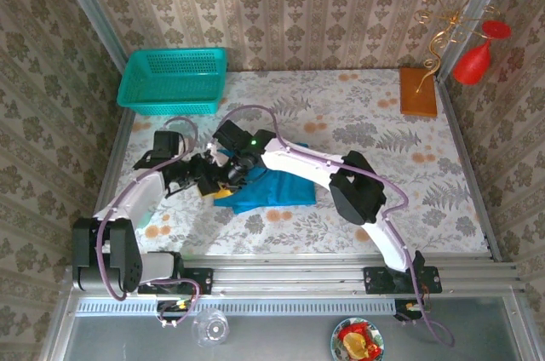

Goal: Fold the inside-out t-shirt

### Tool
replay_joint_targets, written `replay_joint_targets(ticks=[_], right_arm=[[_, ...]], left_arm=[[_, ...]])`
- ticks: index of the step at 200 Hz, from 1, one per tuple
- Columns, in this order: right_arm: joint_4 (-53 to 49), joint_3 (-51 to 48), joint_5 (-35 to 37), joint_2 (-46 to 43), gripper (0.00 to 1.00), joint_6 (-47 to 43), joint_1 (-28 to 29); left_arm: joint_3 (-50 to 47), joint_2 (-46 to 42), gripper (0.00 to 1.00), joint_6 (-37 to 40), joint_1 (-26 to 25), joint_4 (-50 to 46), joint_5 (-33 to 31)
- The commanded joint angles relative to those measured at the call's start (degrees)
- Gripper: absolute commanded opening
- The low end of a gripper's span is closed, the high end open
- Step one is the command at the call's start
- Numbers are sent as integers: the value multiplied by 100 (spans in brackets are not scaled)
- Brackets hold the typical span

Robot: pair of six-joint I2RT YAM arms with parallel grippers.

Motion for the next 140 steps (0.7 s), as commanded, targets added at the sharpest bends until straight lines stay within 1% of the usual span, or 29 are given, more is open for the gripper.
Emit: replay_joint_targets(ticks=[1, 18, 37, 56, 76, 95, 111, 125, 140], right_arm=[[-77, -360, 10, -584, 54, -178, -517], [-141, -828, 431, -879, 54, -63, -841], [-151, -1394, 816, -1165, 54, 81, -1195], [-60, -1909, 1041, -1429, 54, 172, -1488], [48, -2318, 1129, -1626, 54, 212, -1731], [0, -2503, 1211, -1661, 54, 158, -1852], [-139, -2571, 1368, -1604, 54, 43, -1889], [-287, -2647, 1570, -1525, 54, -16, -1915], [-243, -2781, 1549, -1438, 54, -16, -1925]], left_arm=[[161, 66, 18, 197, -292, -218, 259], [376, 279, 20, 243, -646, -343, 136], [544, 563, 21, 326, -899, -416, 50], [674, 848, 21, 441, -1005, -661, -21], [588, 960, 21, 568, -1024, -816, -15], [401, 907, 14, 643, -1022, -846, -274], [334, 912, 5, 722, -1020, -1005, -803], [244, 914, 2, 742, -978, -1016, -1250], [160, 936, 0, 730, -884, -923, -1485]])
